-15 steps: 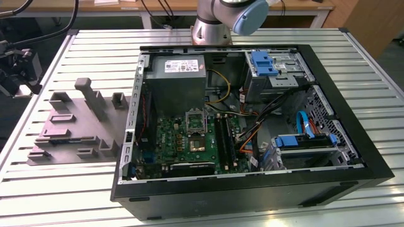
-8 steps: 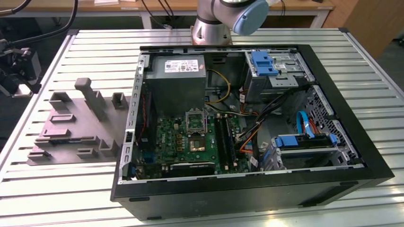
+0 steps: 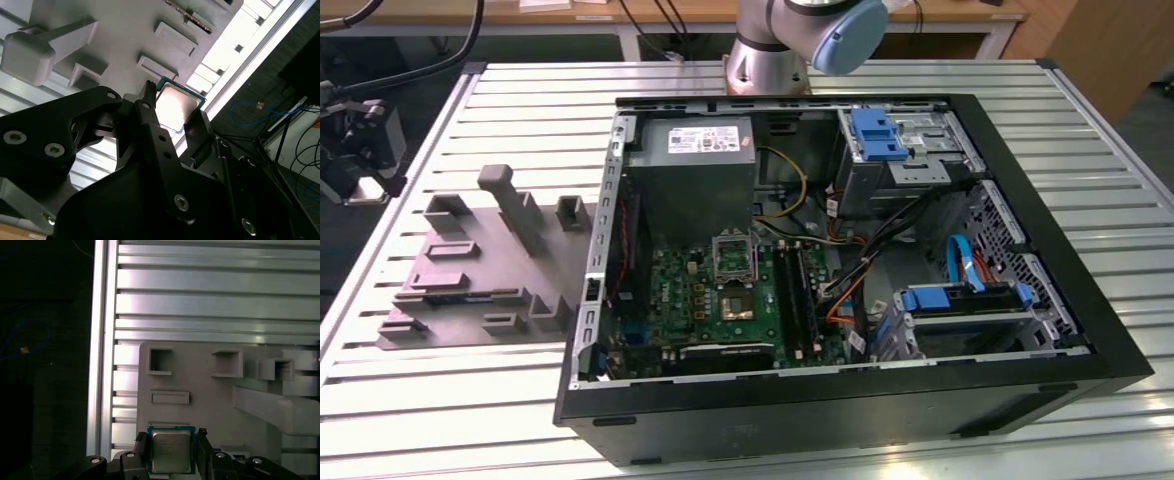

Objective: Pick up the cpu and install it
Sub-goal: 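Pick up the cpu and move it towards the insertion slot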

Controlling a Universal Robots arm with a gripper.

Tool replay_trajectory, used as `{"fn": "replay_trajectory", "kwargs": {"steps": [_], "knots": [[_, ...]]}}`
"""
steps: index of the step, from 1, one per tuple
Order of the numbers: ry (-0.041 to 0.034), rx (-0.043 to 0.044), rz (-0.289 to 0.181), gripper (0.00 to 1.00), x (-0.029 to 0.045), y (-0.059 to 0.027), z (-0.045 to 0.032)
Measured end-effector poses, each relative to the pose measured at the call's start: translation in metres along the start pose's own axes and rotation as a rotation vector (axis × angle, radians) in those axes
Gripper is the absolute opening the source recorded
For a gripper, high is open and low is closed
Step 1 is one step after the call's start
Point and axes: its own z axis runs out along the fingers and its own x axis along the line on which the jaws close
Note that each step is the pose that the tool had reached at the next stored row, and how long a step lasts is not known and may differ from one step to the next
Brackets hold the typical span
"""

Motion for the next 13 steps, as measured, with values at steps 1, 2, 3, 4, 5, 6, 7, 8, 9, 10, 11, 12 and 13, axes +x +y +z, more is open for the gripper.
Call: {"fn": "replay_trajectory", "kwargs": {"steps": [1, 2, 3, 4, 5, 6, 7, 8, 9, 10, 11, 12, 13], "knots": [[0.0, 0.0, 0.0, 0.47, 0.0, 0.0, -0.0002], [0.0, -0.0001, 0.0, 0.47, 0.0, 0.0, -0.0003], [-0.0001, 0.0, 0.0, 0.47, 0.0, 0.0, -0.0003], [-0.0001, -0.0001, 0.0, 0.47, 0.0, 0.0, -0.0004], [-0.0001, 0.0, 0.0, 0.47, 0.0, 0.0, -0.0005], [0.0, 0.0, 0.0, 0.47, 0.0, 0.0, -0.0007], [0.0, 0.0, 0.0, 0.47, 0.0, 0.0, -0.0009], [0.0001, 0.0, 0.0, 0.47, 0.0, 0.0, -0.0012], [0.0, -0.0001, 0.0, 0.47, 0.0, 0.0001, -0.0014], [-0.0001, 0.0, 0.0, 0.47, 0.0, 0.0001, -0.0016], [-0.0001, 0.0, 0.0, 0.47, 0.0, 0.0001, -0.0018], [0.0, 0.0, 0.0, 0.47, 0.0, 0.0001, -0.0021], [0.0, 0.0, 0.0, 0.47, 0.0, 0.0001, -0.0024]]}}
